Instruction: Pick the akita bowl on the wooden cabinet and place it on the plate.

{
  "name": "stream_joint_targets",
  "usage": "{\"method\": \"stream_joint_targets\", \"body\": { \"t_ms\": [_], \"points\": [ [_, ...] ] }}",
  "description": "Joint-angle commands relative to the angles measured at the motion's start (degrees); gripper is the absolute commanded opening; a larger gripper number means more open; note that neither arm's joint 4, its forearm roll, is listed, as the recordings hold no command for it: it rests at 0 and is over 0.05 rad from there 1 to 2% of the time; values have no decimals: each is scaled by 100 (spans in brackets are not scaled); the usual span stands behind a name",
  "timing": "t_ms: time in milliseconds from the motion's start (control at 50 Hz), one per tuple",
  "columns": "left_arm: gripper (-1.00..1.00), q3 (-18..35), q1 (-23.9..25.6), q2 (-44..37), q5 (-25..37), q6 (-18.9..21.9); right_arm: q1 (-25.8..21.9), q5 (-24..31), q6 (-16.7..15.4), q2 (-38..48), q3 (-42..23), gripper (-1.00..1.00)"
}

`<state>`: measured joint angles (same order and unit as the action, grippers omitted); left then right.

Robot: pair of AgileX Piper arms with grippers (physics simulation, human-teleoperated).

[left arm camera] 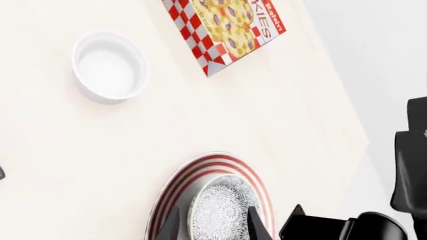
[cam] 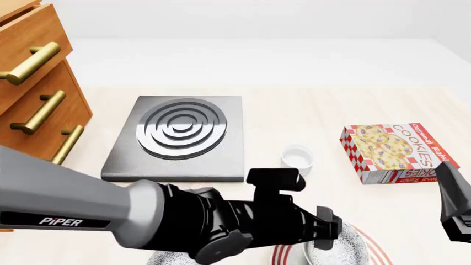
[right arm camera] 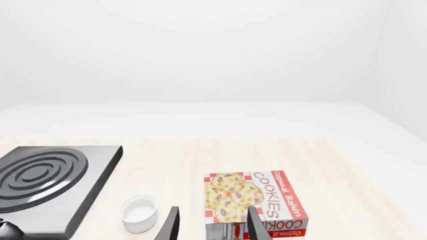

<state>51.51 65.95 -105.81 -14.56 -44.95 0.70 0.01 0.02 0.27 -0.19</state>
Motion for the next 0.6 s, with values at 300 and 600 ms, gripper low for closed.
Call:
{"method": "stream_joint_targets", "body": {
  "t_ms": [300,600],
  "points": [
    [100,-90,38,674,338,116,0,-7,1,6,3,100],
    [100,-417,-199,1553,389,167,0,-12,-1,9,3,100]
  ]
}}
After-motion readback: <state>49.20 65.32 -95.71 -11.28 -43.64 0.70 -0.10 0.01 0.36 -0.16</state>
